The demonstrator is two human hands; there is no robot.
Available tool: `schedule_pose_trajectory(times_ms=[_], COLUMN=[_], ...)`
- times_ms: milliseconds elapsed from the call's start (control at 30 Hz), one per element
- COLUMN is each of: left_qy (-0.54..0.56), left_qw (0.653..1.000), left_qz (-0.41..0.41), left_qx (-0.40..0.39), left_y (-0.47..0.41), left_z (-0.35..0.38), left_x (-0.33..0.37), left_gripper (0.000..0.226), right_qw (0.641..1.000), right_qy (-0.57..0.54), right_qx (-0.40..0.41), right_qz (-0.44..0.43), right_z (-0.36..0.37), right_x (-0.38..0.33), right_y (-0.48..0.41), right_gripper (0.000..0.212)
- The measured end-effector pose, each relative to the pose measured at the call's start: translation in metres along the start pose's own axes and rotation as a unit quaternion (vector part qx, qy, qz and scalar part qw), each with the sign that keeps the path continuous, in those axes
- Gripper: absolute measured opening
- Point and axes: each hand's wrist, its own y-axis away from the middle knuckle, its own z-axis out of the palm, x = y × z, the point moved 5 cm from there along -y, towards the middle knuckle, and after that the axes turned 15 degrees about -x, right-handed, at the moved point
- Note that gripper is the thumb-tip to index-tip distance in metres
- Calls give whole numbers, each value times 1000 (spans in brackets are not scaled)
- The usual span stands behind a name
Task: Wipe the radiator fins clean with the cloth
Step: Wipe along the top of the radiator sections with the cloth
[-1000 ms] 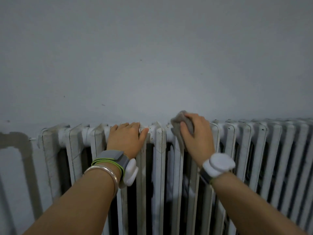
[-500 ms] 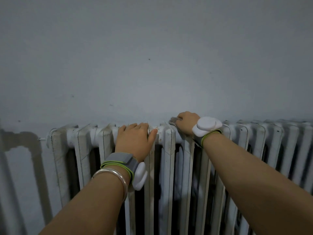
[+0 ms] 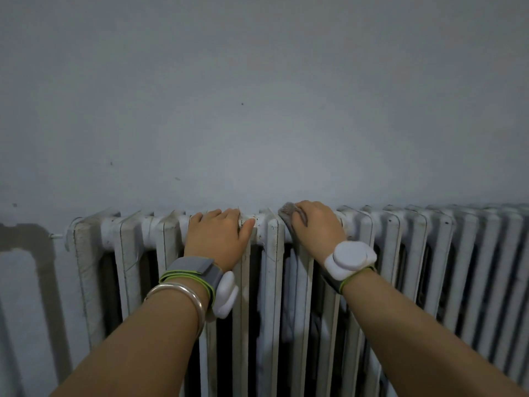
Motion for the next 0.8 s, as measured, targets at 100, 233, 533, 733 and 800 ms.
schedule_pose_trajectory(times_ms=[100,233,533,733,800], left_qy=[-1,-2,-2,4,3], left_qw=[1000,1000,1000,1000,1000], left_qz=[1,-1,-2,1,1], left_qx=[-2,-1,-18,-10,-4], left_y=[1,1,1,2,2], left_z=[-1,-1,-3,-3,-3], left_x=[1,0,2,1,1], left_gripper=[48,47,49,44,44], right_qw=[994,985,983,989,993], right_qy=[-32,-64,-104,-107,-83], right_qx=[84,140,131,87,63], right_qz=[-63,-79,-73,-53,-56], right_z=[2,11,37,59,64], right_x=[0,3,15,29,34], right_y=[23,45,81,107,115], right_gripper=[26,40,48,48,46])
